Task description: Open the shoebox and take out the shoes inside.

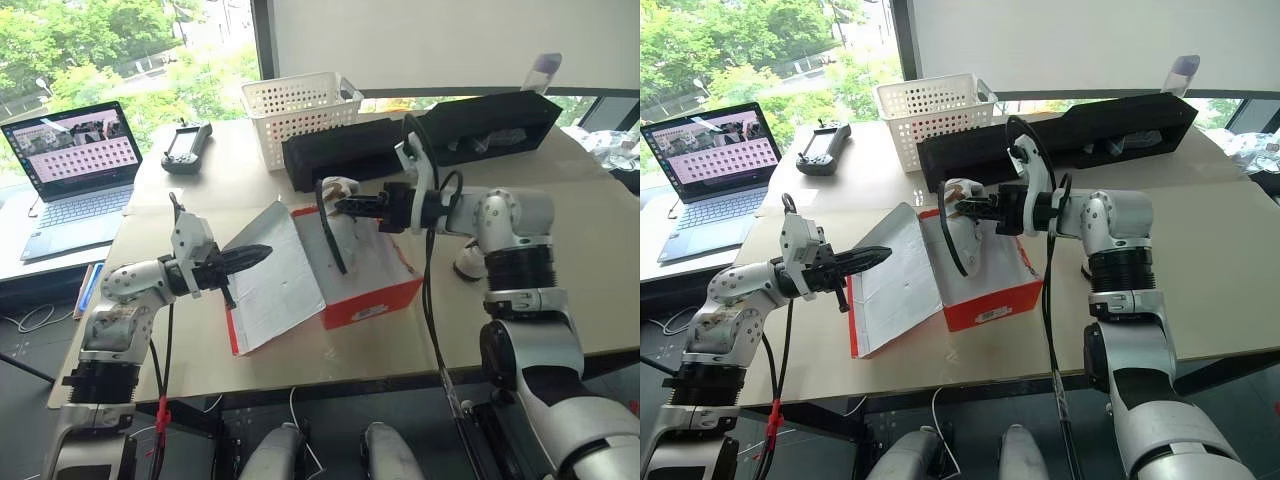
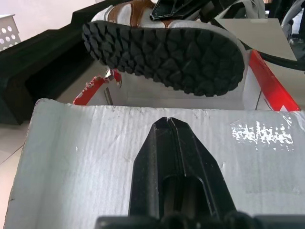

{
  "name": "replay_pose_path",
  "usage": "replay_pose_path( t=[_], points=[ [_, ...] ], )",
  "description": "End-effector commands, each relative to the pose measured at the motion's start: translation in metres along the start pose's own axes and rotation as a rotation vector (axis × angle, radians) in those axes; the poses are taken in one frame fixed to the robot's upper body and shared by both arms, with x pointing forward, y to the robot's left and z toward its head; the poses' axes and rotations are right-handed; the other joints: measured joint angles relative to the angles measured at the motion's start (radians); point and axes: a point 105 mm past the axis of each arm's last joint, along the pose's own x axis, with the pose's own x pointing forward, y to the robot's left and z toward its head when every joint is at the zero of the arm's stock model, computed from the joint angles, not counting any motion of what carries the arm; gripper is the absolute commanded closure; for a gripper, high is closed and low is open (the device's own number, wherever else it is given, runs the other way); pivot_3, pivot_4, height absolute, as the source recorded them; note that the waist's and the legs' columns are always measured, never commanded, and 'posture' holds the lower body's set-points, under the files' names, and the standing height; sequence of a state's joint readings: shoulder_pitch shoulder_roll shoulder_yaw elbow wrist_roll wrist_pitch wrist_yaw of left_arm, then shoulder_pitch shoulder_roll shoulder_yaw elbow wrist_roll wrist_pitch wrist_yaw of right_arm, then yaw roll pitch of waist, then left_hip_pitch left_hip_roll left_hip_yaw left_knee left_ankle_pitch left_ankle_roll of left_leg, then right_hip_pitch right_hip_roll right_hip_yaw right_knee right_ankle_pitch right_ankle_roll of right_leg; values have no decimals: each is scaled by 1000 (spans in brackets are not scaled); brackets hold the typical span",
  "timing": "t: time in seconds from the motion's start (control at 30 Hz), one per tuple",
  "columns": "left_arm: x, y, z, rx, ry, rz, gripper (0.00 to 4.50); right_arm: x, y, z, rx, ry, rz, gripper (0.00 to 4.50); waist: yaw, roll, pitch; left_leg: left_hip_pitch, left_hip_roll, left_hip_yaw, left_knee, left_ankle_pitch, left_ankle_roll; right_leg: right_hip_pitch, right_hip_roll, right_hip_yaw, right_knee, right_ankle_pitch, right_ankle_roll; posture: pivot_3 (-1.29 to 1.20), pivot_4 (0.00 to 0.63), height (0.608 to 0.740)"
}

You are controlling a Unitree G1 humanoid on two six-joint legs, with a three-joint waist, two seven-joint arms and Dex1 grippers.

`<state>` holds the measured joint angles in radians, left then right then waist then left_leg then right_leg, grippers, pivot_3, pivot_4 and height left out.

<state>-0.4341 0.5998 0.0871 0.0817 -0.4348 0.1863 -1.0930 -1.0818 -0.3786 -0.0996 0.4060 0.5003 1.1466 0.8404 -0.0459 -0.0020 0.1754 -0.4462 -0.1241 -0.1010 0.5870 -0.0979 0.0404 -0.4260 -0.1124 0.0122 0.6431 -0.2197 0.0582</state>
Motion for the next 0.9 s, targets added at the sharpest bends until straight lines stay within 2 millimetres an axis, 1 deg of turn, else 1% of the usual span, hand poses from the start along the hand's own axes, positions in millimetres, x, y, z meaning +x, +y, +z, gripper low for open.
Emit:
replay_pose_path(
  t=[0.03, 0.07, 0.17, 0.3, 0.4, 0.5, 0.6, 0.7, 0.77, 0.9],
  points=[
    [0, 3, 10, 41, -18, -1, 4500, -8, 15, 22, -31, -78, 55, 3941, 0, 0, 0, 0, 0, 0, 0, 0, 0, 0, 0, 0, 0, 0, 0, 0, 150, 738],
    [0, 3, 10, 41, -18, -2, 4500, -10, 17, 25, -30, -90, 60, 3941, 1, 0, 0, 0, 0, 0, 0, 0, 0, 0, 0, 0, 0, 0, 0, 0, 150, 738],
    [1, 3, 11, 41, -25, -7, 4500, -24, 25, 43, -29, -165, 77, 3941, 3, 0, 0, 0, 0, 0, 0, 0, 0, 0, 0, 0, 0, 0, 0, 0, 150, 738],
    [3, 2, 24, 44, -106, -4, 4500, -39, 29, 58, -30, -232, 74, 3941, 7, 0, 0, -1, 0, 0, 0, 0, 0, 0, 0, 0, 0, 0, 0, 0, 150, 738],
    [4, 4, 33, 51, -164, 15, 4500, -48, 30, 65, -22, -272, 67, 3941, 7, 0, 0, -1, 0, 0, 0, 0, 0, 0, -1, 0, -1, 0, 0, 0, 150, 738],
    [7, 3, 37, 51, -194, 22, 4500, -55, 30, 71, -8, -310, 53, 3941, 6, 0, 0, -1, 0, 0, 0, 0, 0, 1, -1, 0, -1, 0, 0, 0, 150, 738],
    [11, 0, 37, 39, -217, 17, 4500, -65, 29, 77, 2, -355, 26, 3941, 3, 0, 0, -1, 0, 0, 0, 0, 0, 0, -1, 0, -1, 0, 0, 0, 150, 738],
    [16, -4, 38, 24, -253, 19, 4500, -80, 26, 87, 5, -409, -16, 3941, 6, 0, 0, -1, 0, 0, 0, 0, 0, 0, -1, 0, -1, 0, 0, 0, 150, 738],
    [20, -7, 34, 13, -267, 21, 4500, -93, 23, 95, 6, -455, -65, 3941, 9, 0, 0, -2, 0, 0, 1, 0, 0, 1, -1, -1, -1, 0, 0, 0, 150, 738],
    [24, -12, 31, 0, -283, 19, 4500, -113, 15, 105, 12, -521, -159, 3941, 11, 0, 0, -2, 0, 0, 2, 0, 0, 1, -2, -1, -1, 0, 1, 0, 150, 738]
  ],
)
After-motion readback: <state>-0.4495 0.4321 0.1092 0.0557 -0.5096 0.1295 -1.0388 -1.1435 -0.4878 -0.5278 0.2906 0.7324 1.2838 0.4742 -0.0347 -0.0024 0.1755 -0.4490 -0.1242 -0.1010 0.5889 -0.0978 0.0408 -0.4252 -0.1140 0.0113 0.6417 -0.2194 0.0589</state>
